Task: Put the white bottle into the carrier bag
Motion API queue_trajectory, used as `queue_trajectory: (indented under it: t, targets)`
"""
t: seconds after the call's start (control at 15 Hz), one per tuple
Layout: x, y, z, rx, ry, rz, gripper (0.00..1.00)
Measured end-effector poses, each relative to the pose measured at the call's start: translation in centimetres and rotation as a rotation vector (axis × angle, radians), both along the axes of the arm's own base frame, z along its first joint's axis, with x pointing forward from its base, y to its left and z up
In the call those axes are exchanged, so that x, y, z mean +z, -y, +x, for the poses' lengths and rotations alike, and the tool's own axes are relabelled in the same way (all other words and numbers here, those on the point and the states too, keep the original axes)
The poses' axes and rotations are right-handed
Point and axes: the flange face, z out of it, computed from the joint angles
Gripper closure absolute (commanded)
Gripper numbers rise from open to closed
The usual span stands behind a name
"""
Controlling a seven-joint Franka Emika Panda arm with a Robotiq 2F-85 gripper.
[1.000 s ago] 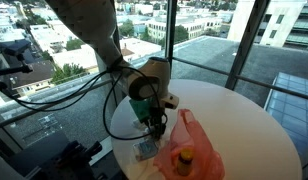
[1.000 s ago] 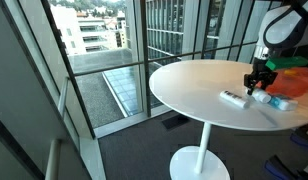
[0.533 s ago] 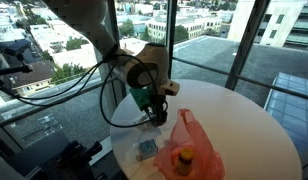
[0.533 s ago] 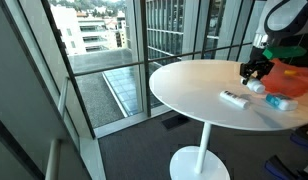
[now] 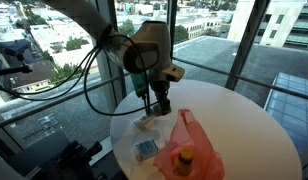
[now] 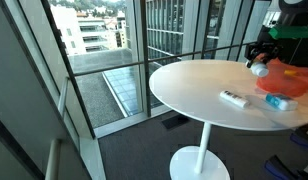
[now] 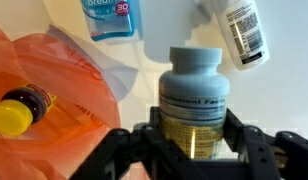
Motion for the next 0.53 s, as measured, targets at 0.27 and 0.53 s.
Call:
queue_trajectory:
  t: [0.27,0.53]
  targets:
    - [1.4,1.8,-1.2,-0.112,0.012,0.009,0.64]
    - [2.1,4.3,-2.9,-0.235,0.024,0.019,0.64]
